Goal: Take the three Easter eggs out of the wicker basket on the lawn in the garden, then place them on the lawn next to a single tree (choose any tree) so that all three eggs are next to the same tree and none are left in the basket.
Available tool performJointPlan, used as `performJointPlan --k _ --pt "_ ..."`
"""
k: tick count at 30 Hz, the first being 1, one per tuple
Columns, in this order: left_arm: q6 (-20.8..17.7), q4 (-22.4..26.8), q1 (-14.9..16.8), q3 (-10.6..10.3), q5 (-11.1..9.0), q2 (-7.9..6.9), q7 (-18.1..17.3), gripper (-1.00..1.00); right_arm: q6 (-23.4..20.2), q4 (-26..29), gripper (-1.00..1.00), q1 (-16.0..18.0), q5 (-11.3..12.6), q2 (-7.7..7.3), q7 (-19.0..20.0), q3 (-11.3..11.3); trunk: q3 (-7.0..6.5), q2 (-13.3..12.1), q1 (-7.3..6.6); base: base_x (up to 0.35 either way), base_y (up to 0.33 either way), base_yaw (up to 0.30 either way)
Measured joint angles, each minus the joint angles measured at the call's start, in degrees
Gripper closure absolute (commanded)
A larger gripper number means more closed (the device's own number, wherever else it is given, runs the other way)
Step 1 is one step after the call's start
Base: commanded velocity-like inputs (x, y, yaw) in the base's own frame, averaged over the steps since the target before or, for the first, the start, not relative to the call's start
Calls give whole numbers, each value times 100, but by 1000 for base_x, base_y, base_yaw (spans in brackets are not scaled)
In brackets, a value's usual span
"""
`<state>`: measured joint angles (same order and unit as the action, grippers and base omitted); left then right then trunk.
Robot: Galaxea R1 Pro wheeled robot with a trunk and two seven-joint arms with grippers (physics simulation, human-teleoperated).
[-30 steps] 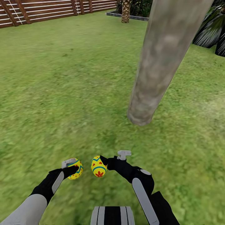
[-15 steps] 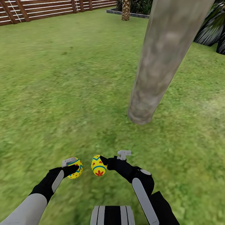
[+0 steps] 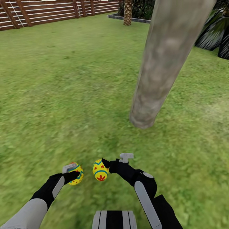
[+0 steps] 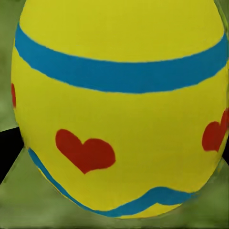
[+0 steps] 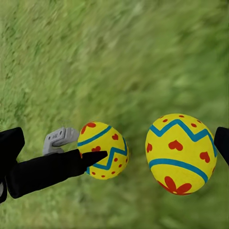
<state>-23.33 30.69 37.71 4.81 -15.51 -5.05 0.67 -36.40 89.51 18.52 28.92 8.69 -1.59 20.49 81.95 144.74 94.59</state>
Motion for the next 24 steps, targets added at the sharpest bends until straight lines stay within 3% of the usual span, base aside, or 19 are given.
performJointPlan --k 14,24 --pt "-285 -1 -1 25 17 -2 21 -100 0 -1 -100 0 0 0 0 0 -310 -19 -36 0 0 0" --pt "-485 6 -1 24 13 -16 21 -100 -4 -9 -100 0 0 1 0 0 -532 -32 -62 -90 0 0"
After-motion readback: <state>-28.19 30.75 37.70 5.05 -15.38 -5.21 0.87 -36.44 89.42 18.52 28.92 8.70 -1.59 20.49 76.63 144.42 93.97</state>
